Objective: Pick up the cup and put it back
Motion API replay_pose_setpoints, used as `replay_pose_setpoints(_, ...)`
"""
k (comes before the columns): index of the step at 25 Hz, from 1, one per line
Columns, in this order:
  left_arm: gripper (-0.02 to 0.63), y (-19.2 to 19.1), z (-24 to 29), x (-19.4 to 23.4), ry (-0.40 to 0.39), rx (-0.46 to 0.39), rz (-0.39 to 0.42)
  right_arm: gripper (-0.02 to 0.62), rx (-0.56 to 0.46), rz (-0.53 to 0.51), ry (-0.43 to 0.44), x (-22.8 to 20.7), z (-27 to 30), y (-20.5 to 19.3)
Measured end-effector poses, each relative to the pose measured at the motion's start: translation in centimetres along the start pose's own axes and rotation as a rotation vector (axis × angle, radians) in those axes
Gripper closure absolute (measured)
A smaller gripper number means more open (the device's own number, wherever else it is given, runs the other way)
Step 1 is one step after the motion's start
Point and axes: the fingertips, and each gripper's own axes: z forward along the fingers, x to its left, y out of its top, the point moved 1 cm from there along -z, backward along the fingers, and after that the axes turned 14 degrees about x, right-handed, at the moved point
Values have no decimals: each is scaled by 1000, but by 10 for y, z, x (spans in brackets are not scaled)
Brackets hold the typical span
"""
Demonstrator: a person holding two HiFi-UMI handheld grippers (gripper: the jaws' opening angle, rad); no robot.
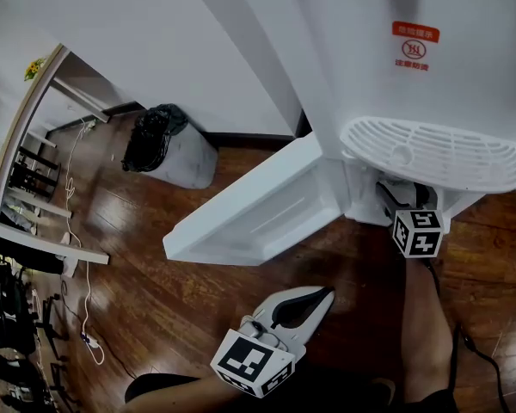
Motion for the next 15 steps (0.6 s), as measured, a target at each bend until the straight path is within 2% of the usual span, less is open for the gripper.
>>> replay_pose_setpoints(6, 604, 2, -5, 4, 8, 3, 1, 186, -2, -34, -23, -4, 10, 9)
replay_pose_setpoints(10, 604, 2, -6, 6, 8, 2, -12, 187, 1, -44, -9, -4, 21, 16)
replay_pose_setpoints(15, 604, 6, -6, 5, 8, -10, 13, 189, 21, -41, -9, -8, 30, 19)
